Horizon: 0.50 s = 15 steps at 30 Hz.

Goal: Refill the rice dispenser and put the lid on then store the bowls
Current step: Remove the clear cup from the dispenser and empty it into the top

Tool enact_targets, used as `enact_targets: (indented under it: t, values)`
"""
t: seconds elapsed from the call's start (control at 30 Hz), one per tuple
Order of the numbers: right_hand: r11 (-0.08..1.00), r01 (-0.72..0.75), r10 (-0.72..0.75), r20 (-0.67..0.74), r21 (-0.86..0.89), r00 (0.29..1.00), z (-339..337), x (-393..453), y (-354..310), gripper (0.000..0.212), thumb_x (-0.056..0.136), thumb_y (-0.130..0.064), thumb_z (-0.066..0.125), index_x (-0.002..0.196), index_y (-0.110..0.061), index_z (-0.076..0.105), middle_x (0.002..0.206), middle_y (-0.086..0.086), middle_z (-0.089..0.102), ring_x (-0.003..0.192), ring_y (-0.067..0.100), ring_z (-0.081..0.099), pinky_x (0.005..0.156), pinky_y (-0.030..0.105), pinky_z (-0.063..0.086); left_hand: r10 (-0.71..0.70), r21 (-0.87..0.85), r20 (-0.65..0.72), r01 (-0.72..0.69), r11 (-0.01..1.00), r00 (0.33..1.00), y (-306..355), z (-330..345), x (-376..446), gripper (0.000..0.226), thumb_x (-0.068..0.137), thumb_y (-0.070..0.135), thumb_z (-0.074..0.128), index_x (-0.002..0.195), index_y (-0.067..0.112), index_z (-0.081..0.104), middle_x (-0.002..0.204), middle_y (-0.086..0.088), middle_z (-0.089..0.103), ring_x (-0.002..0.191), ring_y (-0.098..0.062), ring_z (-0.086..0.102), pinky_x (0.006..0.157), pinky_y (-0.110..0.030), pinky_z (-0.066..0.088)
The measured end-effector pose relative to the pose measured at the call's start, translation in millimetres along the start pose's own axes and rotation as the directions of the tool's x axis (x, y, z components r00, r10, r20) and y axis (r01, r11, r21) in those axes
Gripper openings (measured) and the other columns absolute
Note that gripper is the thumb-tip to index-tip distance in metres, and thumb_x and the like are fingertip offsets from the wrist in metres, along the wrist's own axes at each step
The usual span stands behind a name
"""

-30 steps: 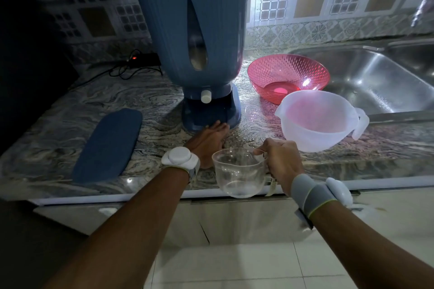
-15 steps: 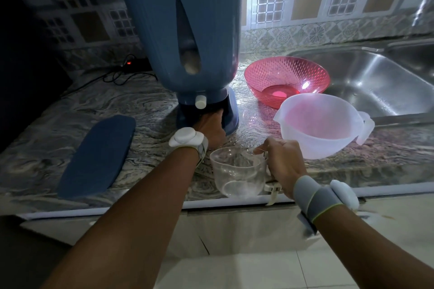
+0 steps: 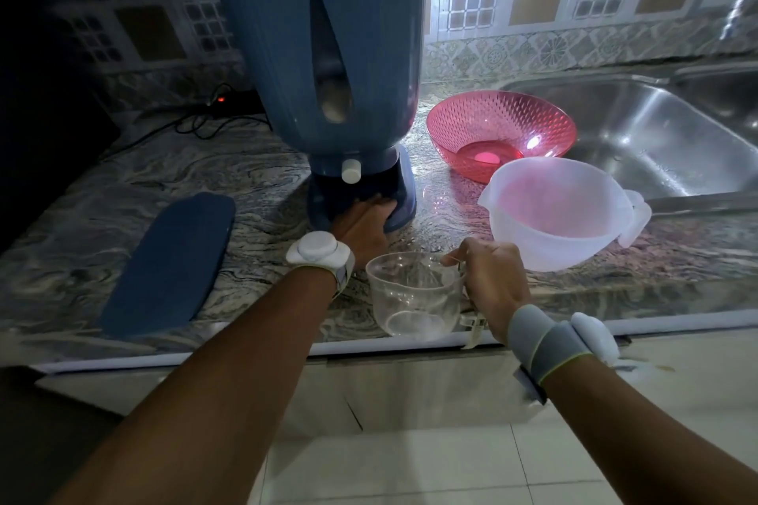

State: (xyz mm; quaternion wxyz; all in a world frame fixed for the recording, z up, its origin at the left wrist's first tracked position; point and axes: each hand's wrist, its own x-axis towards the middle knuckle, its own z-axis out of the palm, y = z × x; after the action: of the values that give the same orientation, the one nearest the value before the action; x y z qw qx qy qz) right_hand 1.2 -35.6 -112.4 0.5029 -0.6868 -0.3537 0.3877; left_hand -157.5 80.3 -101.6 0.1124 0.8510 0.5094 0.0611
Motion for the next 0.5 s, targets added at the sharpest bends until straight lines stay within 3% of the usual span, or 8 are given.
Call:
enact_targets:
  t: [0.13,0.23,0.33,0.4,0.5]
  values:
    - [0.999,0.021,-0.022,-0.026,-0.039,0.999,-3.6,-12.6,2.7,0.028,0.074,-0.027,0.052,0.06,-0.017,0.075,0.051,-0.007,0.065,0.055,0.019,0.057,0.059,0.035,0.048,0.04,0.043,0.104,-0.044,0.998,0.994,-5.9,3.9,-20.2,0.068,0.09,0.019,0.058,0.15,0.008,0.029,0.158,-0.009,0.028,0.148,-0.022,0.022,0.122,-0.037,0.014]
    - [0.996,0.035,-0.038,-0.028,-0.088,0.999,-6.6,-21.6,3.9,0.028,0.077,-0.026,0.054,0.059,-0.02,0.075,0.057,-0.009,0.068,0.062,0.017,0.061,0.064,0.034,0.049,0.069,0.095,0.135,-0.083,0.992,0.988,-7.9,6.4,-34.7,0.075,0.092,0.038,0.059,0.152,0.01,0.025,0.16,-0.004,0.024,0.15,-0.018,0.015,0.122,-0.039,0.009]
    - [0.987,0.053,-0.056,-0.016,-0.15,0.998,-7.6,-28.5,7.0,0.031,0.078,-0.027,0.052,0.07,-0.005,0.073,0.067,0.006,0.071,0.066,0.028,0.063,0.066,0.039,0.052,0.09,0.074,0.13,-0.101,0.992,0.987,-5.5,10.1,-48.4,0.079,0.088,0.046,0.062,0.152,0.015,0.027,0.159,-0.004,0.027,0.149,-0.02,0.017,0.122,-0.041,0.013]
    - [0.984,0.068,-0.07,-0.008,-0.166,0.998,-7.4,-33.6,10.9,0.034,0.078,-0.028,0.051,0.073,0.001,0.068,0.065,0.015,0.066,0.06,0.029,0.056,0.062,0.038,0.049,0.076,-0.015,0.064,-0.075,0.997,0.995,-4.6,11.2,-59.2,0.077,0.082,0.048,0.067,0.146,0.016,0.038,0.152,-0.005,0.039,0.145,-0.025,0.029,0.118,-0.042,0.024]
    - [0.978,0.084,-0.081,0.023,-0.192,0.996,-7.4,-46.5,16.4,0.029,0.08,-0.028,0.055,0.064,-0.006,0.065,0.049,-0.002,0.057,0.051,0.01,0.052,0.053,0.026,0.038,-0.013,-0.126,-0.087,0.002,0.992,0.996,-9.9,14.1,-83.6,0.057,0.083,0.039,0.059,0.132,0.01,0.053,0.136,-0.012,0.055,0.13,-0.029,0.048,0.106,-0.038,0.041]
